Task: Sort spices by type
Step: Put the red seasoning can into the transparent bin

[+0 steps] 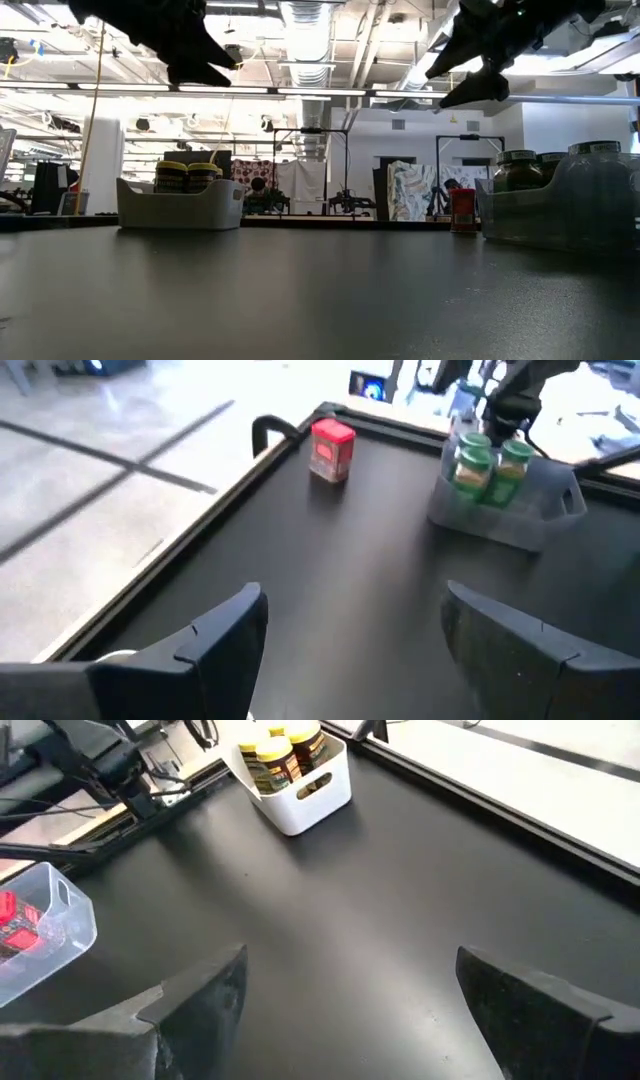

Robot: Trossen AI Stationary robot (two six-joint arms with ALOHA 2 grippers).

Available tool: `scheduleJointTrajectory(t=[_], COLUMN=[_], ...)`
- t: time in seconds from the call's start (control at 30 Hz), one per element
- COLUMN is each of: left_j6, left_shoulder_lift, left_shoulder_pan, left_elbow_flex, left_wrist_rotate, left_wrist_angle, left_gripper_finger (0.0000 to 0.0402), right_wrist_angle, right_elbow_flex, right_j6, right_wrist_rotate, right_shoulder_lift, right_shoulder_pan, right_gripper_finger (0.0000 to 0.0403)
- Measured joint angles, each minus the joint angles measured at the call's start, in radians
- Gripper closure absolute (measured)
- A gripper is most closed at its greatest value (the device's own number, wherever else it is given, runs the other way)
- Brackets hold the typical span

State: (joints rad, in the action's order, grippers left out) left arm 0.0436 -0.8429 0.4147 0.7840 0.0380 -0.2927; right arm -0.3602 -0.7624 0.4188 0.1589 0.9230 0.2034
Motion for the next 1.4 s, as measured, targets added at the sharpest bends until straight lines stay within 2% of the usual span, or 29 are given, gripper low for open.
scheduleJointTrajectory(t=[0.1,0.23,0.4,0.57,0.67,0.73,0.8,0.9,0.97,1.07,1.3,1.4], left_j6=[0.022,0.057,0.099,0.073,0.075,0.084,0.085,0.065,0.048,0.023,-0.006,0.012], left_shoulder_lift=[0.021,0.008,-0.041,-0.080,-0.089,-0.088,-0.088,-0.088,-0.088,-0.088,-0.088,-0.088], left_shoulder_pan=[-0.085,-0.179,-0.259,-0.302,-0.306,-0.307,-0.307,-0.307,-0.307,-0.308,-0.309,-0.317], left_elbow_flex=[-0.055,-0.071,-0.071,-0.071,-0.071,-0.071,-0.071,-0.071,-0.071,-0.071,-0.071,-0.071], left_wrist_rotate=[-0.097,-0.177,-0.218,-0.221,-0.221,-0.221,-0.221,-0.219,-0.219,-0.209,-0.060,-0.033], left_wrist_angle=[0.075,0.082,0.100,0.172,0.181,0.177,0.178,0.177,0.173,0.164,0.144,0.116], left_gripper_finger=[0.0120,0.0119,0.0119,0.0119,0.0119,0.0119,0.0119,0.0119,0.0119,0.0119,0.0120,0.0120], right_wrist_angle=[0.003,0.005,0.004,-0.001,-0.040,-0.125,-0.248,-0.417,-0.521,-0.688,-1.159,-1.208], right_elbow_flex=[0.000,0.000,0.000,-0.004,-0.063,-0.143,-0.238,-0.381,-0.474,-0.602,-0.810,-0.837], right_j6=[-0.043,-0.087,-0.088,-0.126,-0.139,-0.177,-0.211,-0.209,-0.180,-0.087,0.158,0.301], right_wrist_rotate=[0.000,0.000,0.000,-0.016,-0.031,-0.020,0.036,0.125,0.145,0.148,0.148,0.104], right_shoulder_lift=[0.000,0.000,0.000,0.000,0.000,0.012,0.041,0.114,0.168,0.268,0.483,0.538], right_shoulder_pan=[0.014,0.048,0.107,0.150,0.136,0.099,0.046,-0.035,-0.083,-0.158,-0.347,-0.406], right_gripper_finger=[0.0019,0.0019,0.0019,0.0019,0.0020,0.0024,0.0028,0.0032,0.0034,0.0035,0.0035,0.0035])
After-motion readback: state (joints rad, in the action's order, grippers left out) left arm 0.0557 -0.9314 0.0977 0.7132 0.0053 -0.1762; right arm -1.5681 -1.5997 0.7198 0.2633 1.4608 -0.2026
